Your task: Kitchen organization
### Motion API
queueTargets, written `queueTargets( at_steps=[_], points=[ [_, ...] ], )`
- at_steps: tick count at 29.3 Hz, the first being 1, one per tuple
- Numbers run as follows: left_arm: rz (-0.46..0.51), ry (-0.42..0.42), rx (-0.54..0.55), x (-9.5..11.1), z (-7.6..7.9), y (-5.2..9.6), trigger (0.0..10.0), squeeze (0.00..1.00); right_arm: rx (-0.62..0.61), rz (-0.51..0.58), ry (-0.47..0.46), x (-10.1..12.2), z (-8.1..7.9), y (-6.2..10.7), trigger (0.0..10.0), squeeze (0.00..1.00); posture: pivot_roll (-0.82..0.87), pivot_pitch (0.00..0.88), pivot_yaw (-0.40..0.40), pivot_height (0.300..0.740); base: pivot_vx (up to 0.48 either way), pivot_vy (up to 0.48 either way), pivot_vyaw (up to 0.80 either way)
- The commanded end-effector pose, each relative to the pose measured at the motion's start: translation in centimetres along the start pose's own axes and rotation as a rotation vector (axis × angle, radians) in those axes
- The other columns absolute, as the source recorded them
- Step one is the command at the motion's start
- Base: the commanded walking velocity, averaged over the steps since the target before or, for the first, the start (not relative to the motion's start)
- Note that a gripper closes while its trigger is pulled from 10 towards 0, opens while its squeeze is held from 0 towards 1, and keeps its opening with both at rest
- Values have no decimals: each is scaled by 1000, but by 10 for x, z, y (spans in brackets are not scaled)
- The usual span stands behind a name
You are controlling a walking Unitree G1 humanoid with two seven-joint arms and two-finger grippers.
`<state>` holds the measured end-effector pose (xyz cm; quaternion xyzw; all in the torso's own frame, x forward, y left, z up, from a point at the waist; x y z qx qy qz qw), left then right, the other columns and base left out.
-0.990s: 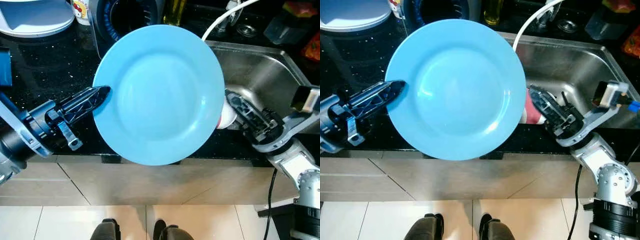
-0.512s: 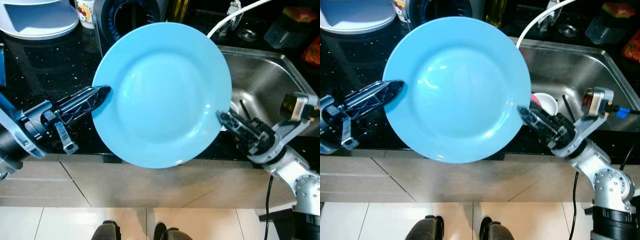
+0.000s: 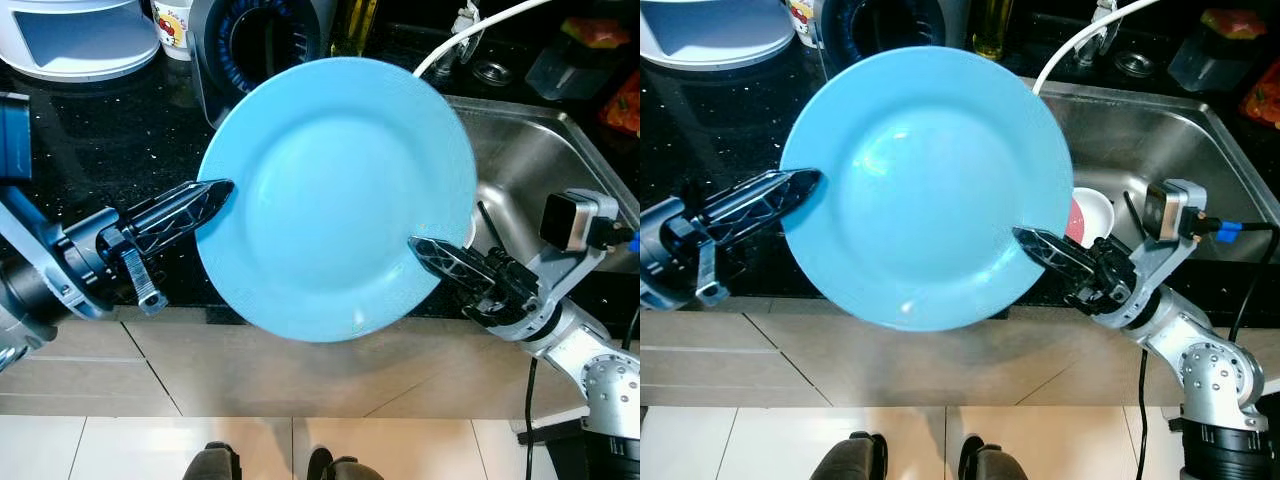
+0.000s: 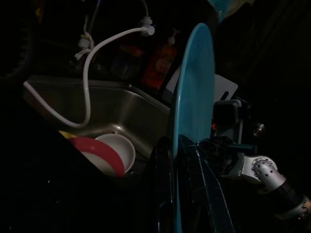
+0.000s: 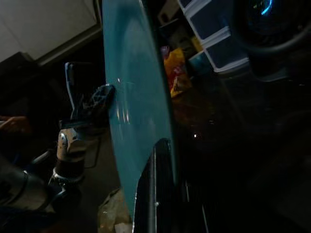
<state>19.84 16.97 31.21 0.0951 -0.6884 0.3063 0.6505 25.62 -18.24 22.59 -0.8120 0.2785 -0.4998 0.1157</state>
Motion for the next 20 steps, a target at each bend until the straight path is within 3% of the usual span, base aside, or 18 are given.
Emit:
queueTargets(
  at_steps=[1, 7, 9, 10, 11, 17, 20],
  points=[
    [6, -6, -12, -2, 1, -2, 0, 0, 8, -2, 17, 1, -2, 1, 0, 0, 157, 119, -95, 740, 0, 0, 0],
    [18, -14, -17, -3, 1, -5, 0, 0, -1, 17, 21, 0, 0, -1, 0, 0, 154, 110, -96, 740, 0, 0, 0],
    [26, -14, -18, -4, 1, -6, 471, 0, -7, 29, 24, 1, 1, -2, 0, 0, 154, 110, -96, 740, 0, 0, 0],
    [31, -11, -5, -4, 0, -7, 7804, 647, -19, 53, 33, 2, 3, -4, 0, 0, 152, 109, -95, 740, 0, 0, 0],
    [37, -8, -1, -5, -1, -8, 10000, 1000, -36, 80, 44, 4, 6, -5, 0, 0, 153, 109, -95, 740, 0, 0, 0],
    [47, -8, -40, -8, 5, -9, 10000, 1000, -56, 184, 61, 15, 11, -4, 0, 0, 152, 108, -94, 740, 0, 0, 0],
    [12, -14, -42, -13, 4, -2, 10000, 1000, -84, 232, 77, 24, 14, 3, 0, 0, 153, 112, -94, 740, 0, 0, 0]
  ],
)
Point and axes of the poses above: a point about 5 cm out from each wrist's last joint towards the gripper, its own y axis pointing back from the gripper into the wrist, its own x axis along the axis of the wrist's last joint, z = x × y, the point moved 1 cm from there along -y, pointing out of the wrist towards the gripper, and after that the axes turned 9 degrees about -y, right-handed, at the moved point
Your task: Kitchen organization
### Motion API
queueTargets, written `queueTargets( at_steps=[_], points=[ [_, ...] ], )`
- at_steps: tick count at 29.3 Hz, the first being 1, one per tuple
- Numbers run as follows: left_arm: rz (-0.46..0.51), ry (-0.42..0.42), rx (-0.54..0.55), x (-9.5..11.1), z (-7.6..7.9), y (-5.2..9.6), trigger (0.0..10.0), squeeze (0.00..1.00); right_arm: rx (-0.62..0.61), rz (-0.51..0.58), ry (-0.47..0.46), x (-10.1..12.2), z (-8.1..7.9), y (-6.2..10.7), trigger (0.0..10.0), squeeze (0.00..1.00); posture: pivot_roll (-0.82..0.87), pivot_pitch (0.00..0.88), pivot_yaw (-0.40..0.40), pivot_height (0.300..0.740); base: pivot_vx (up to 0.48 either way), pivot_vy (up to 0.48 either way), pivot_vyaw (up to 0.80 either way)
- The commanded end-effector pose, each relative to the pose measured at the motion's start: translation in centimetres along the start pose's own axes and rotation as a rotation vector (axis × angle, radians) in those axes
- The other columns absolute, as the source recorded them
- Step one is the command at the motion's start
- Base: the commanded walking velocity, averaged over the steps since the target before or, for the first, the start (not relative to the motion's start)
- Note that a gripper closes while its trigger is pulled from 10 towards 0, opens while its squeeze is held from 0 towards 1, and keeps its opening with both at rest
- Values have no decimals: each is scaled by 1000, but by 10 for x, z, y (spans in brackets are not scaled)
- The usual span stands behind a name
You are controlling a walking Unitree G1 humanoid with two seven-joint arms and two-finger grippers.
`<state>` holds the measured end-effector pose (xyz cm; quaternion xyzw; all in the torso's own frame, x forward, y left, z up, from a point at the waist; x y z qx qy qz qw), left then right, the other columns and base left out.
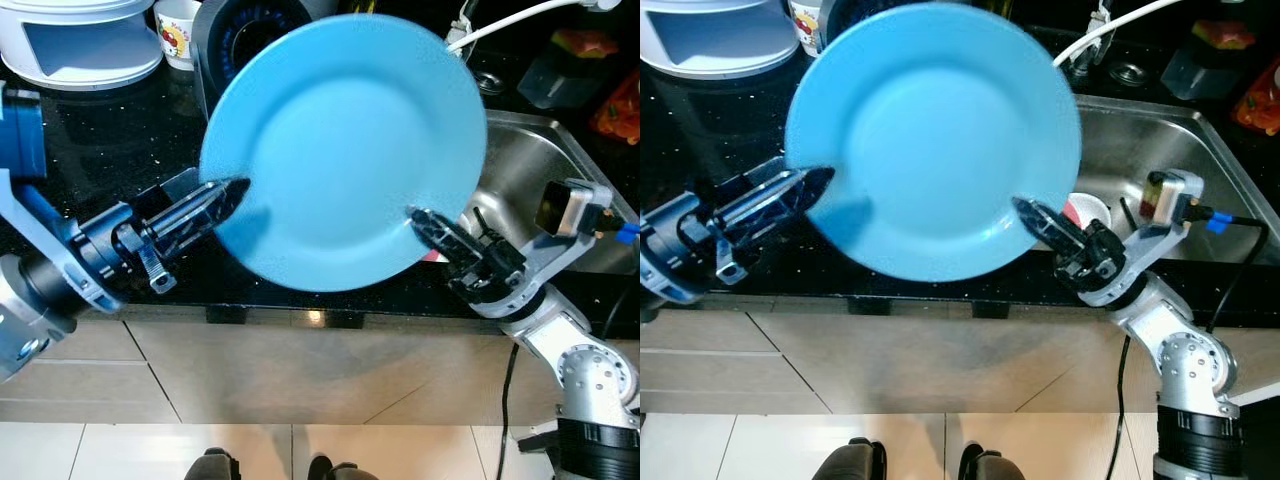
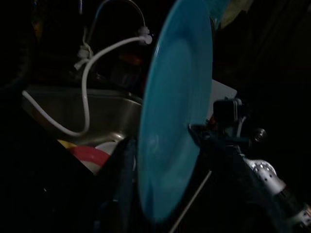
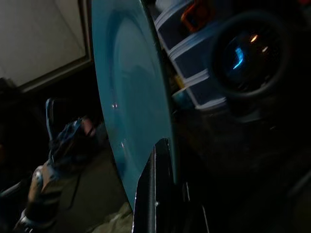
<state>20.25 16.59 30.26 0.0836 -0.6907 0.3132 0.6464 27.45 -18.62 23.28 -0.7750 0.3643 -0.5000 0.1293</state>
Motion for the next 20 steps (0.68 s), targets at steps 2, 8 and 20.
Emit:
queueTargets(
  at_steps=[2, 8, 20],
  points=[
    [-30, -20, -28, -3, 5, 4, 10000, 1000, -49, 86, 39, 17, 5, 9, 0, 0, 154, 113, -94, 740, 0, 0, 0],
    [-70, -79, 21, -4, -1, 5, 10000, 1000, -230, 238, 120, 45, 25, 14, 0, 0, 154, 115, -96, 740, 0, 0, 0],
    [-114, -167, 45, -29, 2, -31, 10000, 0, -704, 154, 478, 77, 63, 16, 0, 0, 154, 125, -92, 740, 0, 0, 0]
  ],
)
Point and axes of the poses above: a point about 5 cm out from each wrist's last joint towards the gripper, its own y axis pointing back from the gripper into the wrist, its own x axis along the axis of the wrist's last joint, z = x × y, the point moved 1 cm from there along -y, pointing out of the wrist towards the gripper, and after that the axes turned 9 degrees about -y, right-handed, at the moved point
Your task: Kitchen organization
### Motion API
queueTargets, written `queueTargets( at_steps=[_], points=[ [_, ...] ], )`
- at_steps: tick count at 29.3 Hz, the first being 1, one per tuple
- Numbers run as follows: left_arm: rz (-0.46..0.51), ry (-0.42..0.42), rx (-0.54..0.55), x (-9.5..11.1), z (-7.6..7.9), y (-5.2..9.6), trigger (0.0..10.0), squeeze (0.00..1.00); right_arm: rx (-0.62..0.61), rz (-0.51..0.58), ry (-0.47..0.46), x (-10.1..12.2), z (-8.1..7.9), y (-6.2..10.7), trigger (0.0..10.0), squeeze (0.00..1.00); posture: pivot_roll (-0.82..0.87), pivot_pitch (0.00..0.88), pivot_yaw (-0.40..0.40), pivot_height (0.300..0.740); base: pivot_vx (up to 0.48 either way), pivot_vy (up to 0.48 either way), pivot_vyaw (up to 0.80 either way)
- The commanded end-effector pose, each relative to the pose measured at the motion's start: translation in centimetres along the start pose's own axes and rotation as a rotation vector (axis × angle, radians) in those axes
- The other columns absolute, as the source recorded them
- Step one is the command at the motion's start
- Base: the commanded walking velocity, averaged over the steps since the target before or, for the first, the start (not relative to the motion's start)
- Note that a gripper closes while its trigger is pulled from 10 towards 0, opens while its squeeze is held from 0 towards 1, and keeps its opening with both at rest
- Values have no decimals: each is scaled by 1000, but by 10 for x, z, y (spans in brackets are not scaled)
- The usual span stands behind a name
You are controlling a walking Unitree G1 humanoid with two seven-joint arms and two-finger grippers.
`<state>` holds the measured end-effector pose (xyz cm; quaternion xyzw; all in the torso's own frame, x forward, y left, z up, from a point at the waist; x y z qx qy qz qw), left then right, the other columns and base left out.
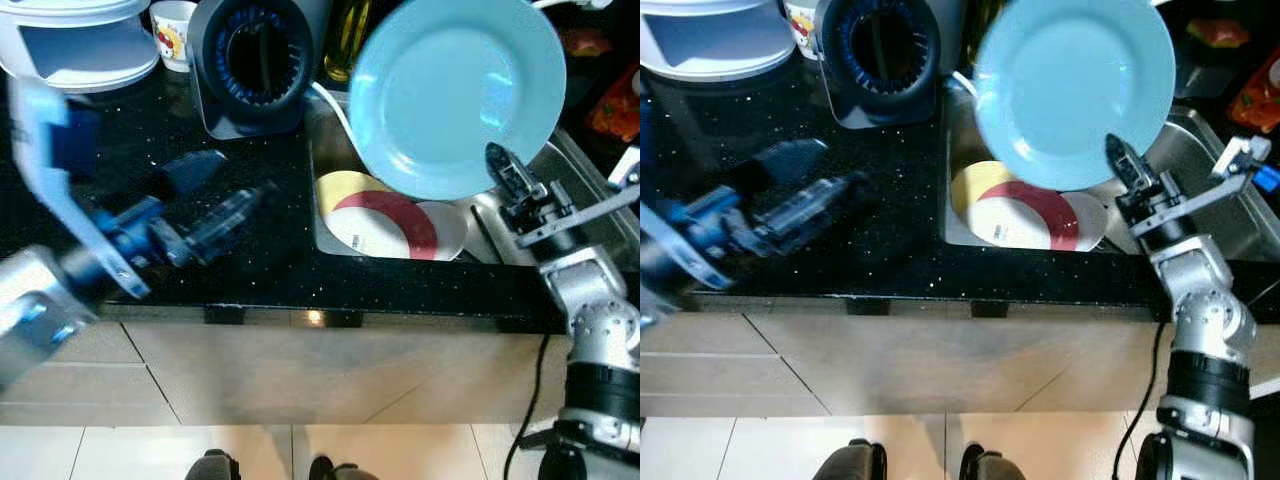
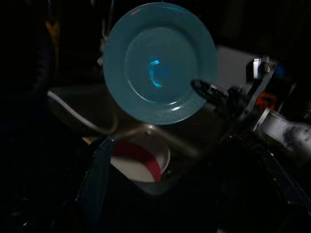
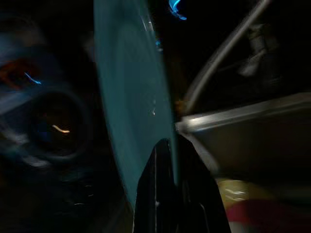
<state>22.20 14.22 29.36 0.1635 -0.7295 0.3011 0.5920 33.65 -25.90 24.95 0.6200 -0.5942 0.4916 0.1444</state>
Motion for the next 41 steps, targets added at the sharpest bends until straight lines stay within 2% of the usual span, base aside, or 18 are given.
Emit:
queueTargets(
  at_steps=[1, 4, 5, 6, 7, 8, 10, 14, 22, 23, 26, 28, 31, 33, 34, 35, 36, 41],
  points=[
    [-26, 9, -29, -9, 8, -5, 10000, 0, -52, -35, 85, -1, 5, -2, 0, 0, 154, 125, -92, 740, 0, 0, 0],
    [-100, -7, -65, -29, 19, -14, 10000, 0, -171, -125, 278, -1, 12, -14, 0, 0, 151, 134, -96, 740, 0, 0, 0],
    [-122, -22, -77, -34, 23, -16, 10000, 0, -190, -171, 372, -2, 12, -21, 6588, 0, 150, 139, -98, 740, 0, 0, 0],
    [-128, -24, -80, -35, 24, -17, 10000, 0, -182, -213, 447, -5, 10, -24, 6588, 0, 149, 141, -99, 740, 0, 0, 0],
    [-128, -24, -80, -35, 24, -17, 10000, 0, -182, -213, 447, -5, 10, -24, 6588, 0, 149, 141, -99, 740, 0, 0, 0],
    [-138, -30, -84, -38, 26, -16, 10000, 0, -159, -265, 539, -11, 5, -31, 10000, 0, 146, 149, -102, 740, 0, 0, 0],
    [-147, -39, -90, -41, 29, -16, 10000, 0, -129, -314, 646, -17, -2, -39, 10000, 0, 143, 158, -106, 740, 0, 0, 0],
    [-163, -42, -100, -47, 37, -12, 10000, 0, -16, -409, 985, -33, -23, -65, 10000, 0, 143, 184, -116, 740, 0, 0, 0],
    [-165, -65, -104, -44, 47, -7, 10000, 0, 137, -519, 1190, -57, -41, -82, 10000, 0, 153, 233, -133, 740, 0, 0, 0],
    [-165, -65, -104, -44, 47, -7, 10000, 0, 137, -519, 1190, -57, -41, -82, 10000, 0, 153, 233, -133, 740, 0, 0, 0],
    [-171, -68, -108, -43, 53, -3, 10000, 0, 143, -596, 1378, -65, -35, -85, 10000, 0, 153, 261, -140, 740, 0, 0, 0],
    [-169, -67, -108, -42, 56, -2, 10000, 0, 144, -624, 1437, -65, -31, -85, 10000, 0, 153, 269, -143, 740, 0, 0, 0],
    [-164, -64, -97, -40, 57, 1, 10000, 0, 113, -699, 1602, -62, -13, -79, 10000, 0, 154, 296, -149, 740, 0, 0, 0],
    [-164, -65, -94, -39, 57, 2, 10000, 0, 104, -705, 1622, -61, -10, -78, 10000, 0, 153, 297, -148, 740, 0, 0, 0],
    [-162, -65, -91, -39, 56, 2, 10000, 0, 81, -701, 1651, -60, -6, -77, 10000, 298, 155, 299, -148, 740, 0, 0, 0],
    [-161, -66, -89, -38, 56, 2, 10000, 0, 65, -697, 1673, -58, -3, -77, 10000, 298, 155, 299, -148, 740, 0, 0, 0],
    [-159, -66, -88, -38, 55, 2, 10000, 0, 58, -701, 1681, -58, 0, -75, 10000, 1000, 154, 299, -144, 740, 0, 0, 0],
    [-153, -69, -86, -37, 54, 1, 10000, 0, 52, -692, 1644, -59, 4, -72, 10000, 1000, 154, 289, -142, 740, 0, 0, 0]
  ],
)
Point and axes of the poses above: a point about 5 cm out from each wrist's last joint towards the gripper, its own y axis pointing back from the gripper into the wrist, its own x axis along the axis of the wrist's last joint, z = x × y, the point moved 1 cm from there along -y, pointing out of the wrist towards the gripper, and after that the axes turned 9 degrees about -y, right-handed, at the moved point
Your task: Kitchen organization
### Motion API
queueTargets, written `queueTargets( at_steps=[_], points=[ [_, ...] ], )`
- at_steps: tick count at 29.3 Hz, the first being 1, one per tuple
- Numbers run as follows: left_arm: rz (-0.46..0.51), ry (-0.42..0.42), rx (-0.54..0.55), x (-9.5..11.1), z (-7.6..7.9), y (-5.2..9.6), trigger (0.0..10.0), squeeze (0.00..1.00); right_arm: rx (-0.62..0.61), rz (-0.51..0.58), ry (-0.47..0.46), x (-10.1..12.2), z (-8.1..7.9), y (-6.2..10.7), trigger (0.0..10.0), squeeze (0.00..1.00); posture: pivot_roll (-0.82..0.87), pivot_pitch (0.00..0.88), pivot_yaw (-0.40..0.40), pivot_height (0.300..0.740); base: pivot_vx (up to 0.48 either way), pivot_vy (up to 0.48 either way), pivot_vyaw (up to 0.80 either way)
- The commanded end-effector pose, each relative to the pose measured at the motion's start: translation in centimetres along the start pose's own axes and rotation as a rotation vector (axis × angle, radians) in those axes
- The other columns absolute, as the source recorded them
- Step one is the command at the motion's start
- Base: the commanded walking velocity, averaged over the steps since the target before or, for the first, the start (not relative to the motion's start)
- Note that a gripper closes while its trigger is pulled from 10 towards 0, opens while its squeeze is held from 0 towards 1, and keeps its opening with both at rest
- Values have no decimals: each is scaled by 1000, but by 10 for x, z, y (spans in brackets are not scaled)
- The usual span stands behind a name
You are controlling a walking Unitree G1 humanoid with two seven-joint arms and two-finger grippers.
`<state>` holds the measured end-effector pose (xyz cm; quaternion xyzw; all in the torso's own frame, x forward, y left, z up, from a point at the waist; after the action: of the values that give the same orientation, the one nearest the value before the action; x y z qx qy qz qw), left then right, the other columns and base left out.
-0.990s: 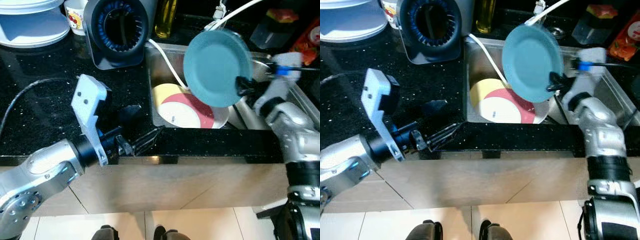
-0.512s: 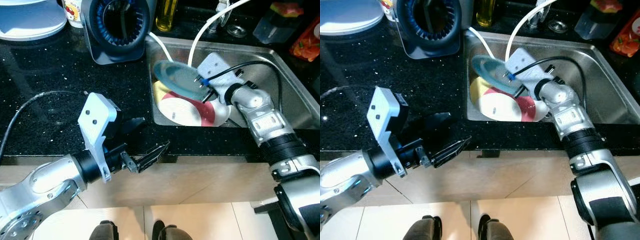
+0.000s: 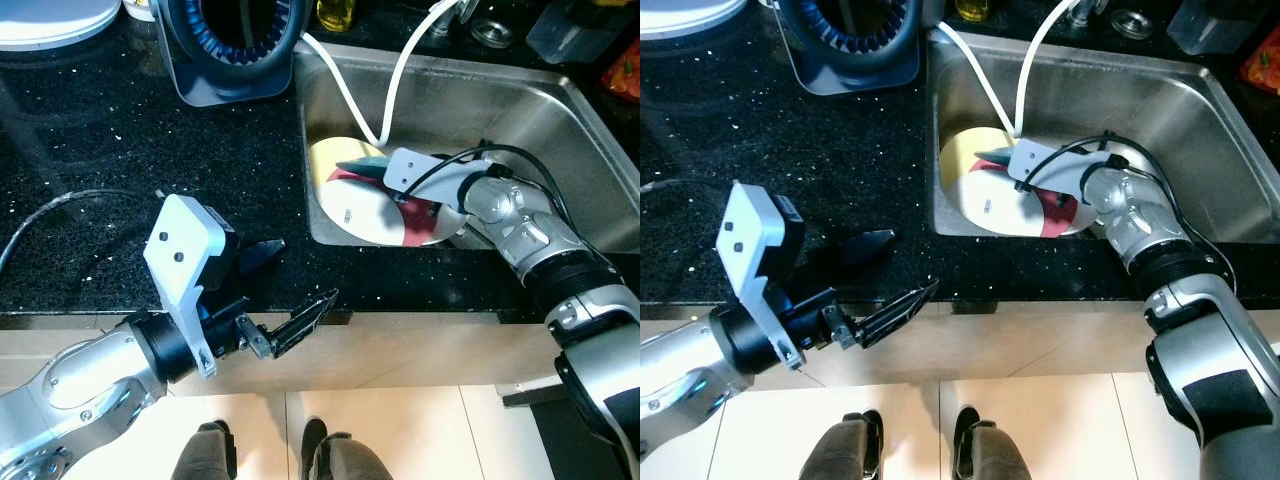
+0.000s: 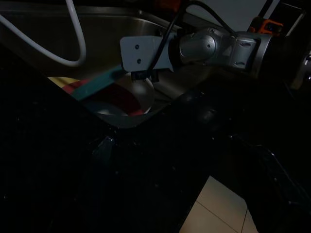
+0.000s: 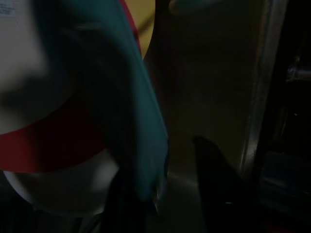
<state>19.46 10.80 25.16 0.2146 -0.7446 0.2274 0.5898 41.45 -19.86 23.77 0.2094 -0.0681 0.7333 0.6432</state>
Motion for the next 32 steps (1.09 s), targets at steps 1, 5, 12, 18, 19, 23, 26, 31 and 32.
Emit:
queueTargets(
  at_steps=[1, 5, 12, 18, 19, 23, 26, 31, 32],
  points=[
    [8, 3, -30, 1, 6, 0, 10000, 0, 7, -2, -94, -12, -2, 3, 10000, 1000, 154, 278, -138, 740, 0, 0, 0],
    [23, -2, -34, 3, 5, -1, 10000, 0, 40, 89, -339, -7, 5, 8, 10000, 1000, 153, 265, -138, 740, 0, 0, 0],
    [66, -27, -60, 7, -2, -7, 10000, 0, 172, 432, -737, 5, 32, 36, 10000, 0, 141, 192, -115, 740, 0, 0, 0],
    [94, -42, -72, 10, -8, -8, 10000, 0, 315, 586, -822, 1, 31, 63, 10000, 0, 142, 156, -102, 740, 0, 0, 0],
    [94, -48, -75, 10, -9, -9, 10000, 0, 336, 599, -821, -1, 29, 67, 10000, 0, 141, 154, -100, 740, 0, 0, 0],
    [104, -59, -88, 11, -12, -10, 10000, 0, 378, 710, -886, 0, 34, 86, 10000, 0, 126, 130, -89, 740, 0, 0, 0],
    [111, -62, -100, 10, -13, -11, 10000, 0, 390, 789, -943, 1, 39, 97, 10000, 0, 122, 126, -87, 740, 0, 0, 0],
    [127, -45, -140, 10, -11, -10, 10000, 0, 514, 912, -1033, 5, 31, 116, 10000, 0, 117, 120, -83, 740, 0, 0, 0],
    [127, -40, -162, 9, -9, -9, 10000, 0, 565, 953, -1066, 7, 27, 123, 10000, 0, 115, 119, -83, 740, 0, 0, 0]
  ],
)
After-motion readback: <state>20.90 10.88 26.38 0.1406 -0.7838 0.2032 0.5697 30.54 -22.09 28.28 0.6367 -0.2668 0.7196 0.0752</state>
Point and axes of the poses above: a point about 5 cm out from each wrist's last joint towards the gripper, its own y axis pointing back from the gripper into the wrist, its own x axis along the axis of the wrist's last joint, z = x × y, the point moved 1 cm from there along -y, pointing out of the wrist towards the gripper, and after that the axes turned 9 degrees about -y, right-handed, at the moved point
